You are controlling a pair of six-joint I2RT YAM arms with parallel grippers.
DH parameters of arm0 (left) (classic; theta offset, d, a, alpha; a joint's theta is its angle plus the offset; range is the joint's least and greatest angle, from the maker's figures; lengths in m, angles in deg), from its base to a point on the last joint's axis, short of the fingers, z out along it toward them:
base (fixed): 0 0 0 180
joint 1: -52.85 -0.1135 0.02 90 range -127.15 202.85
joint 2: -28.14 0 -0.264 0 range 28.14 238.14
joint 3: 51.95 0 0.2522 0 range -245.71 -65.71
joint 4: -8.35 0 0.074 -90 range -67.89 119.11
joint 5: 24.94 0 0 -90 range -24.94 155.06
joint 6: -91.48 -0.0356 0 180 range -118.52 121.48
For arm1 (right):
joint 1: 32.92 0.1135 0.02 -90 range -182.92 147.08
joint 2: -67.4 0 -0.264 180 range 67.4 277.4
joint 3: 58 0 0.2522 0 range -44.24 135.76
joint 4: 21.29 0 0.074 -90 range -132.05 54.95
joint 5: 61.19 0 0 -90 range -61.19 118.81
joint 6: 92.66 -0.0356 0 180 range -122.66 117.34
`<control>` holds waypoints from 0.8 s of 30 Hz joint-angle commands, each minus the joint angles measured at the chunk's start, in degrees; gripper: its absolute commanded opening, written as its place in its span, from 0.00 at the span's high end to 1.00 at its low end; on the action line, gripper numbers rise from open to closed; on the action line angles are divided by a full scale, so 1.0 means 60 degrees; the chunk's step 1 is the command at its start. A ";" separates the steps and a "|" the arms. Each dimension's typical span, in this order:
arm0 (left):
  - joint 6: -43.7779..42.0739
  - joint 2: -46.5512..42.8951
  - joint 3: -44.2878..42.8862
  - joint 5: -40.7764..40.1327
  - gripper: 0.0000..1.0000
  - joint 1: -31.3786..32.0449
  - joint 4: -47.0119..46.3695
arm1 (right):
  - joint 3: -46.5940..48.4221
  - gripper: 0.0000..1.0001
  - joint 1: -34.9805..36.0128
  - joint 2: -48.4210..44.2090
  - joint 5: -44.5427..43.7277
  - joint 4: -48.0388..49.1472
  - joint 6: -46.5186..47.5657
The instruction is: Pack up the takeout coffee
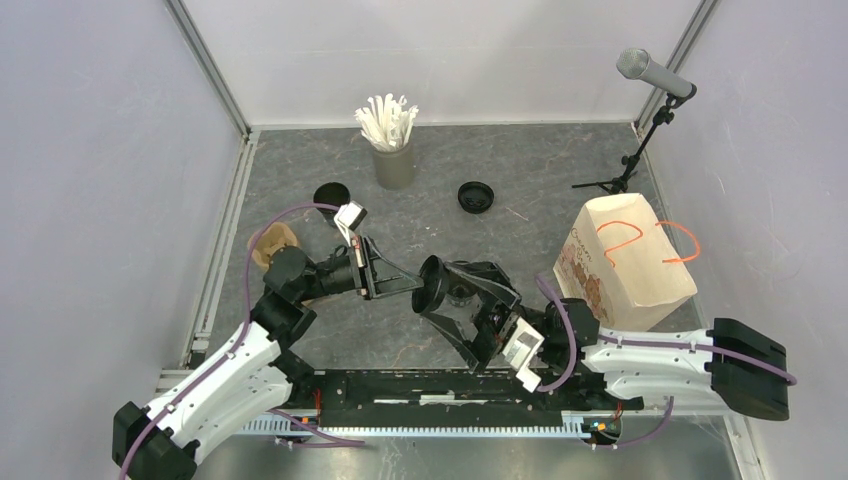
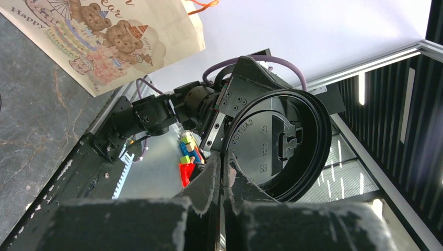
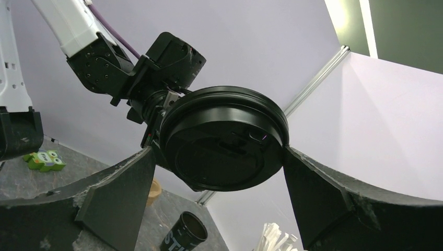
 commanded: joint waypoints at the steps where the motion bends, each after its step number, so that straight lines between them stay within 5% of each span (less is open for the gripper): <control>1: 0.0364 -0.0114 0.0072 -0.0081 0.98 0.0092 -0.0549 | 0.0394 0.02 0.0176 0.0140 -0.0469 0.0161 0.0382; 20: 0.0389 -0.0205 0.0296 -0.0146 0.97 0.0157 -0.0557 | 0.0174 0.18 0.0210 0.0265 -0.0503 0.0460 0.0361; 22: 0.0373 -0.0273 0.0306 -0.0201 0.86 0.0153 -0.0549 | 0.0107 0.18 0.0218 0.0266 -0.0610 0.0582 0.0257; 24: 0.0207 -0.0435 0.0338 -0.0496 0.64 0.0153 -0.0263 | 0.0044 0.18 0.0207 0.0226 -0.0894 0.0681 -0.0076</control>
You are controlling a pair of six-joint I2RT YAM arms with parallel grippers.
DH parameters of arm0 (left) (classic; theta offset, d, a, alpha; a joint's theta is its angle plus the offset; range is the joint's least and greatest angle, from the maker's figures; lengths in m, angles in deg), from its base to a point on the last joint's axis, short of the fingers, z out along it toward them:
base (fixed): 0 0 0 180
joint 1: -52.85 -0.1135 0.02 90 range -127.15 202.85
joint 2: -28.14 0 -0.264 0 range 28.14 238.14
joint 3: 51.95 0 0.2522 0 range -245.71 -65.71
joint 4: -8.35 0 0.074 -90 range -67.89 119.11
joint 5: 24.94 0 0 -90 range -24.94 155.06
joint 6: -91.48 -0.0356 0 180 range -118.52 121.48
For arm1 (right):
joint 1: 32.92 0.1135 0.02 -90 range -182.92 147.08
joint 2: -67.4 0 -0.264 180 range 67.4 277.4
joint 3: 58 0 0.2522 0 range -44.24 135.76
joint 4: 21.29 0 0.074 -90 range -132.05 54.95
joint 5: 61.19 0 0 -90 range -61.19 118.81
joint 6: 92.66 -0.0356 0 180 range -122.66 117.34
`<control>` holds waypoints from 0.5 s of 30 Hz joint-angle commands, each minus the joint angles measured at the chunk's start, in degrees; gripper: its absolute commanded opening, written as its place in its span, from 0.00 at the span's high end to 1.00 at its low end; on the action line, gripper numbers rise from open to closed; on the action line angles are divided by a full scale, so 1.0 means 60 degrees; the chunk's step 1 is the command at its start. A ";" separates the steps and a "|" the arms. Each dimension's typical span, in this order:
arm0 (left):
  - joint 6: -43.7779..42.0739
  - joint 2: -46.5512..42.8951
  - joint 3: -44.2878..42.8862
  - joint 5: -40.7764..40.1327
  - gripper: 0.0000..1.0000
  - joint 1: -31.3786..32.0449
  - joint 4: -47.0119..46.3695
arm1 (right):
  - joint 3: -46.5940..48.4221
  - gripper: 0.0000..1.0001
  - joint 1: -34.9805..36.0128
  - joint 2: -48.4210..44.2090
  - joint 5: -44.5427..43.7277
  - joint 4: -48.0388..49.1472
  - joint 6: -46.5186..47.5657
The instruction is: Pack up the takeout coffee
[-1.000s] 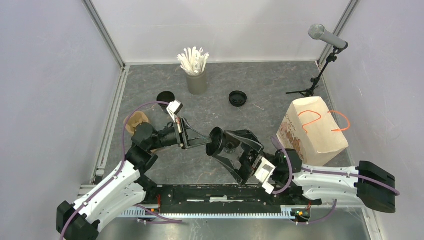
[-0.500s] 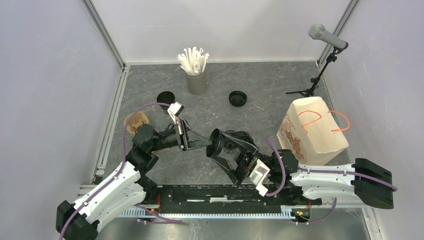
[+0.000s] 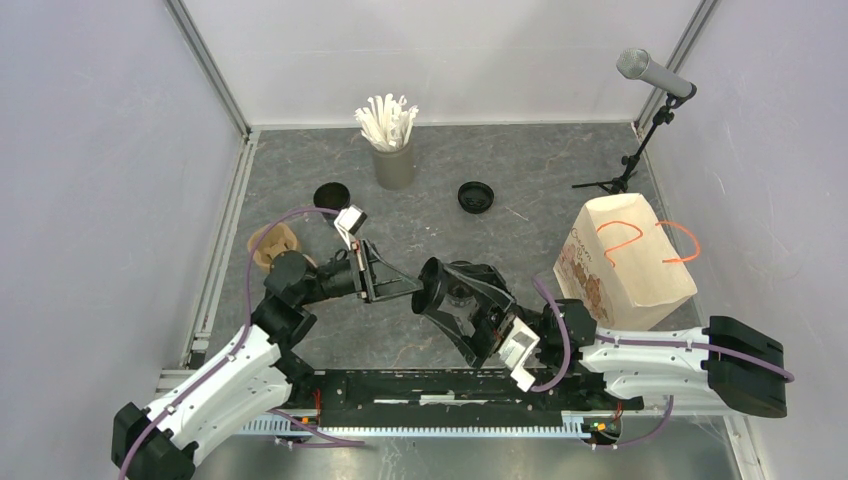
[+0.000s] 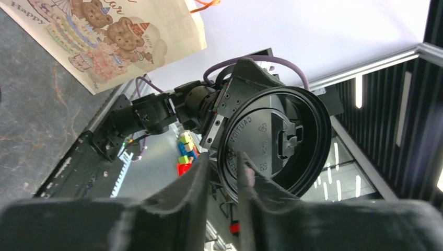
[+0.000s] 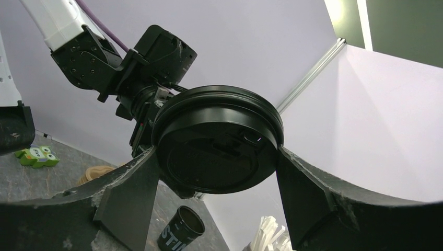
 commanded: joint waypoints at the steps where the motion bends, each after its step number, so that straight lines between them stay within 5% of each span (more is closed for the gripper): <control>1: -0.0148 -0.0436 0.0018 -0.0528 0.54 0.0037 0.0276 | -0.0035 0.18 0.0047 -0.0074 -0.0682 0.0591 -0.0600; 7: -0.3177 -0.0888 -0.1021 -0.2460 0.01 0.0023 0.4098 | 0.0107 0.21 0.0047 -0.0936 -0.3120 -0.1737 -0.2467; 15: -0.7336 0.0341 -0.3397 -0.6502 0.00 0.0008 0.8917 | 0.3212 0.17 0.0042 -0.1187 -0.7219 -1.0455 -0.5142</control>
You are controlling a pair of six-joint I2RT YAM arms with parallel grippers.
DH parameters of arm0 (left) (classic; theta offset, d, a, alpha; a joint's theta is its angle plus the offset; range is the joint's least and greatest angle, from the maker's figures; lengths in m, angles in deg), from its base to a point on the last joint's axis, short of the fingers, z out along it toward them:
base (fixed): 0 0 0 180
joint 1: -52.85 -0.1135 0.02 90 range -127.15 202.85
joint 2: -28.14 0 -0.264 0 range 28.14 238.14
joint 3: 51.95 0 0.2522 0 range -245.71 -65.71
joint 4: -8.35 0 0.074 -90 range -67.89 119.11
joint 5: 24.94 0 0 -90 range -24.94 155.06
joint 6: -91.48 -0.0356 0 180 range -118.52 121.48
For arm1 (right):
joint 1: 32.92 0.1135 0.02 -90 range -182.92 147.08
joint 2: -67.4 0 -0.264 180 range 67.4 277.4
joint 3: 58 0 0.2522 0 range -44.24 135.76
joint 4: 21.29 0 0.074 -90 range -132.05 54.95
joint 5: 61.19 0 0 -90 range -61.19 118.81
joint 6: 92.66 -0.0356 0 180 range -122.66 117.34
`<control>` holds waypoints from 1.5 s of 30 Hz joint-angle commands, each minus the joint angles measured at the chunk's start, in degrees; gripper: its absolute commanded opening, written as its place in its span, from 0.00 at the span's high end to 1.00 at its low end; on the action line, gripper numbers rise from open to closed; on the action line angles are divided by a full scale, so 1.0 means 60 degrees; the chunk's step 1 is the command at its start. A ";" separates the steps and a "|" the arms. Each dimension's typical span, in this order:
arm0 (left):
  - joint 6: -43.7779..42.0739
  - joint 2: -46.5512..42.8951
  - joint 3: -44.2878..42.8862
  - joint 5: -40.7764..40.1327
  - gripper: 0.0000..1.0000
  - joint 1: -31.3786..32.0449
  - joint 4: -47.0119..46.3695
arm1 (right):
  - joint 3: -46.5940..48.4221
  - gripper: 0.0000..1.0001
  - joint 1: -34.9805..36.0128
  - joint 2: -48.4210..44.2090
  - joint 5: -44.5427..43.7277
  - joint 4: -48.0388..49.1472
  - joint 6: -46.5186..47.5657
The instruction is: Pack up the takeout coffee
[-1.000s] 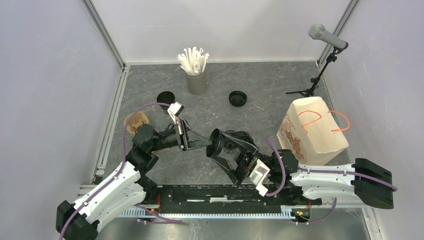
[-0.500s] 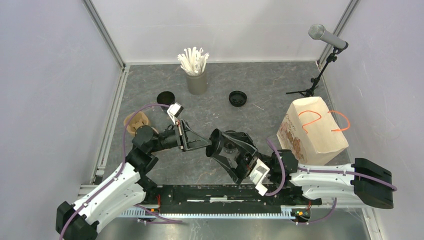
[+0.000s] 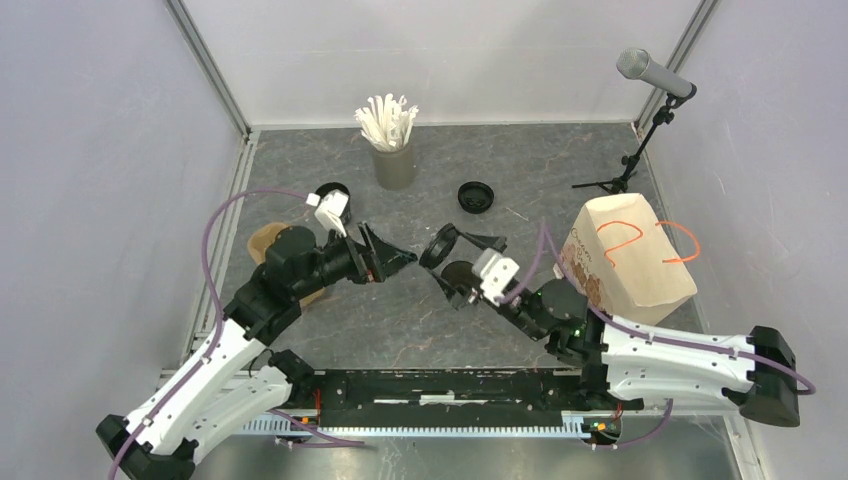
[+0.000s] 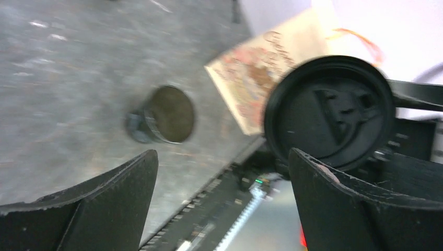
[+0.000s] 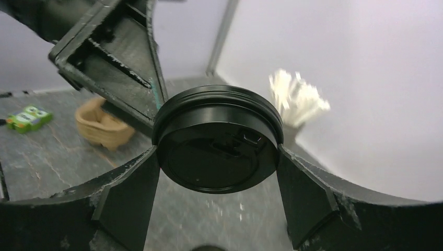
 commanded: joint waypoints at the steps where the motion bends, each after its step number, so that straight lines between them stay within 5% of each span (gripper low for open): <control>1: -0.3098 0.0602 -0.1213 -0.3095 0.00 -0.0004 0.3011 | 0.1526 0.16 0.0011 0.0047 -0.2766 -0.5126 -0.2099; 8: -0.4301 -0.0212 -0.0790 -0.3675 0.00 -0.0001 0.3599 | 0.3209 0.18 -0.0875 0.0940 -0.2101 -0.8999 -0.3584; 17: -0.5052 -0.1696 -0.0114 -0.3442 0.00 -0.0003 0.3868 | 0.5587 0.21 -0.2487 0.3220 -0.0242 -1.2014 -0.3919; 28: -0.5100 -0.2894 0.0011 -0.3704 0.00 0.0006 0.3825 | 0.7741 0.21 -0.2703 0.5636 0.0708 -1.3912 -0.3438; 45: -0.5129 -0.2871 0.0040 -0.3525 0.00 0.0008 0.3796 | 0.8492 0.15 -0.2695 0.6567 0.0684 -1.5088 -0.3077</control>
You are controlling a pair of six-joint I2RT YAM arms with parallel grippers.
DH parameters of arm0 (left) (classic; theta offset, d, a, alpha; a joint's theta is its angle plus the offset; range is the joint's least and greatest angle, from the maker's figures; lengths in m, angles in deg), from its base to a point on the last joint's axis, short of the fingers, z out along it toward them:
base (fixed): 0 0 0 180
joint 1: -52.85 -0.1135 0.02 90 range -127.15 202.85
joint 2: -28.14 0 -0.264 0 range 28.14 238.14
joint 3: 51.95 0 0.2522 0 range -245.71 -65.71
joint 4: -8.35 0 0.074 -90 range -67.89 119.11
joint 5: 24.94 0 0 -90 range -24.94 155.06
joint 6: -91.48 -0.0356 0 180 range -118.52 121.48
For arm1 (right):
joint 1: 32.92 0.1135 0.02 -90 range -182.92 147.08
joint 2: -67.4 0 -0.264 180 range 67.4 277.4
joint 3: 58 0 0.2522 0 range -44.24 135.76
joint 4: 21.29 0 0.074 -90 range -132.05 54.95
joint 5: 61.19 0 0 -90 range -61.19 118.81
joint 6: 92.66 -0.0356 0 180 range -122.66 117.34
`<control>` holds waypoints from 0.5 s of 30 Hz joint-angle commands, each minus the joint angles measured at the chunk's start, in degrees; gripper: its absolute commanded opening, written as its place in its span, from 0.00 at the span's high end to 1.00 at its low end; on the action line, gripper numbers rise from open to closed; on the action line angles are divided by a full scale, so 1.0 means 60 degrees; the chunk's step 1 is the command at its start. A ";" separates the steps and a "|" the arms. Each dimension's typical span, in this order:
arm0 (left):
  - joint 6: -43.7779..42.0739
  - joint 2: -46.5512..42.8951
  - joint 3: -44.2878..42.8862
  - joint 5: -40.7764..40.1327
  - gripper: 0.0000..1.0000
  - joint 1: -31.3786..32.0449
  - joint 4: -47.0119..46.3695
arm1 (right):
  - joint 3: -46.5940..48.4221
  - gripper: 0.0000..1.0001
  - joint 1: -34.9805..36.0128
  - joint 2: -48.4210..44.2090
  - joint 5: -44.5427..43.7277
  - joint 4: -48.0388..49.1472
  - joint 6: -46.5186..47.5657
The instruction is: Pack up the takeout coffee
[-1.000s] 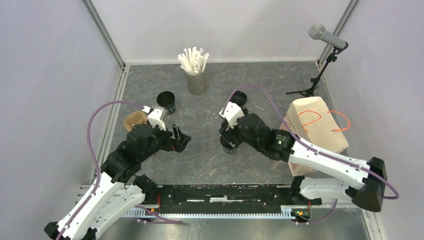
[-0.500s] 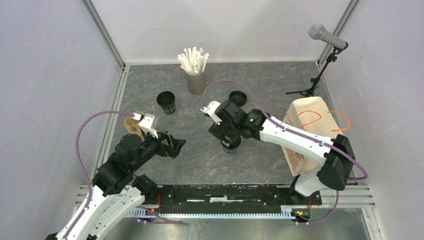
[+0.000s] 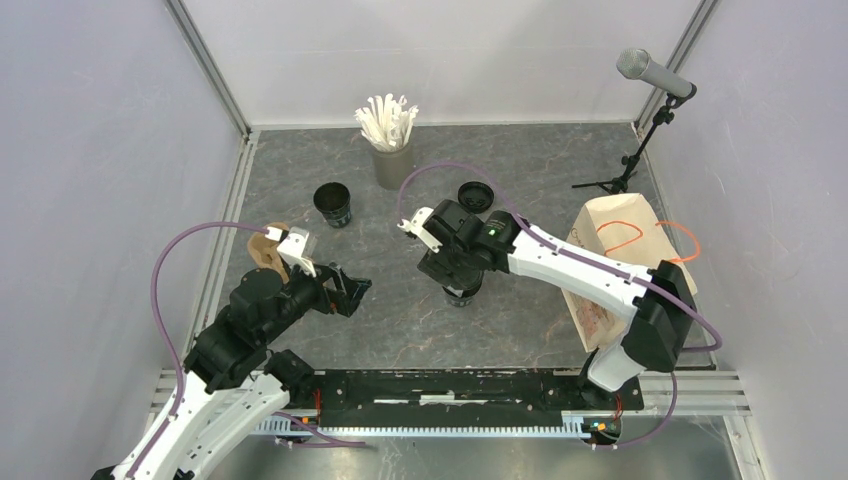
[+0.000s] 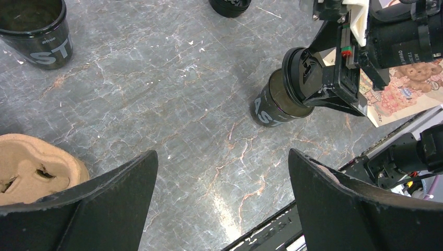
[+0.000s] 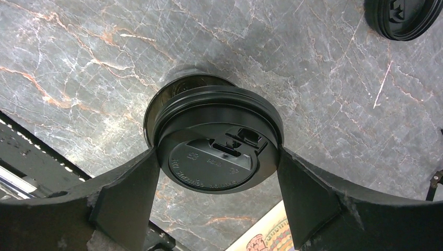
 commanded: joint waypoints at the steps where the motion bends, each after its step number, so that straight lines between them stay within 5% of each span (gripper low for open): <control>1: -0.0372 0.0029 0.0058 -0.0029 0.00 0.0016 -0.0255 | 0.0457 0.15 -0.0008 0.0184 0.0131 -0.0213 0.0190; 15: -0.0357 0.0091 0.0081 -0.0022 0.00 0.0005 -0.0277 | 0.0682 0.12 -0.0006 0.0808 0.0533 -0.0137 0.0516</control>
